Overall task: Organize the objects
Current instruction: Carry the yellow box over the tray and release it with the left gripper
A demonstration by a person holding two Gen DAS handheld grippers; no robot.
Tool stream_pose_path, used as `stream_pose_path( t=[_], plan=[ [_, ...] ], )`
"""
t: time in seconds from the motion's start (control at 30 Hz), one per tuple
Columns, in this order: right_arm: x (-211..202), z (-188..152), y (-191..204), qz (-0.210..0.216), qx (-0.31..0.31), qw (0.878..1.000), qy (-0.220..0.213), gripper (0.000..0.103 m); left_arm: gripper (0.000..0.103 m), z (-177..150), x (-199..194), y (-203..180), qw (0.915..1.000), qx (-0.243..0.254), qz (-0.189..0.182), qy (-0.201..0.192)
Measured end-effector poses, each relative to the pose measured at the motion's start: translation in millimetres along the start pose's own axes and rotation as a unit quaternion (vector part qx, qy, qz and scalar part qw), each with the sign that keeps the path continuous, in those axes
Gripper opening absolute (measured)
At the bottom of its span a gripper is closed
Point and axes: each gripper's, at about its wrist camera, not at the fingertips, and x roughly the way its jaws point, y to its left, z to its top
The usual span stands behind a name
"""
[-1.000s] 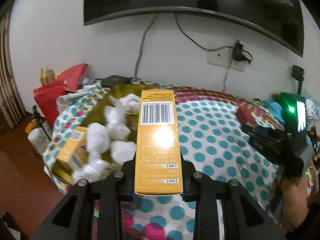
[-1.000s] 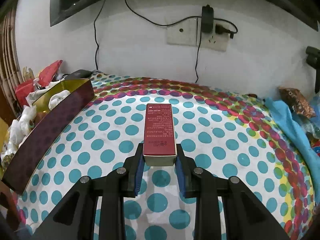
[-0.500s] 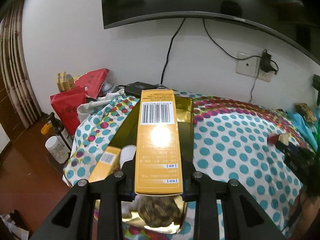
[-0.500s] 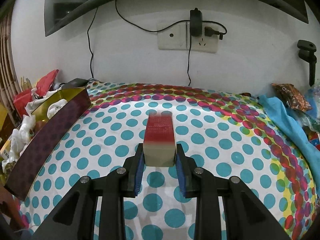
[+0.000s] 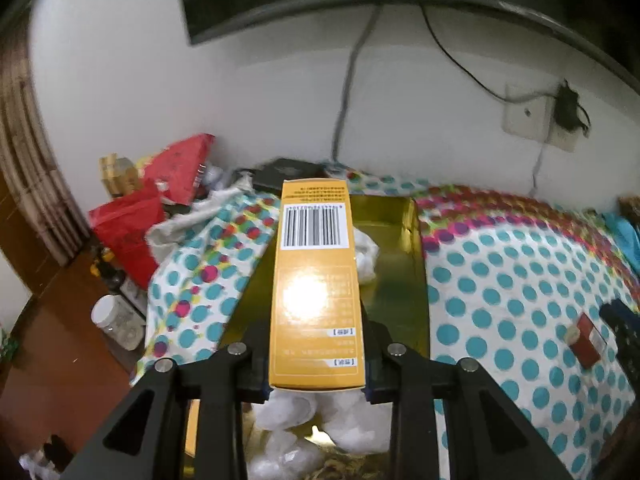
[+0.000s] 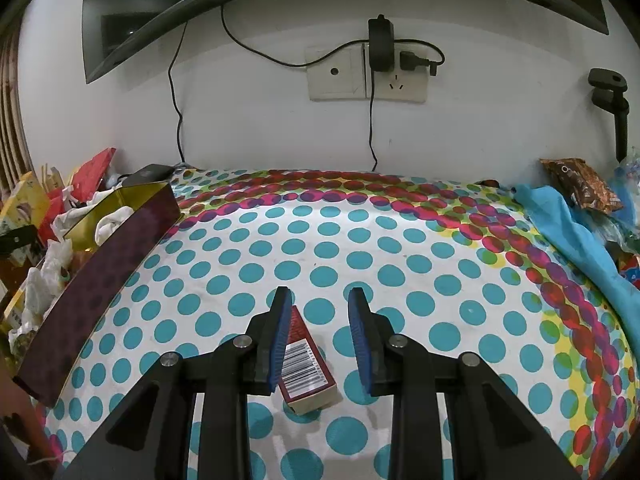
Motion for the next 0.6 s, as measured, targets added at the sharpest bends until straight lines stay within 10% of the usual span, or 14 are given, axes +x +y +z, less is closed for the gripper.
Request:
stream_pose_path(
  t=[0.13, 0.23, 0.6],
  plan=[
    [-2.7, -2.7, -13.4, 0.025, 0.031, 0.999, 0.005, 0.066, 0.071, -11.6, -23.1, 3.7, 0.9990, -0.008, -0.017, -0.040],
    [-23.0, -9.8, -40.6, 0.054, 0.069, 0.996, -0.012, 0.102, 0.074, -19.8, -38.5, 4.4, 0.9976, -0.011, -0.036, -0.058],
    [9.3, -9.5, 17.0, 0.073, -0.107, 0.989, 0.070, 0.100, 0.074, -72.0, -50.9, -7.1, 0.9928, -0.040, -0.103, -0.046]
  ],
)
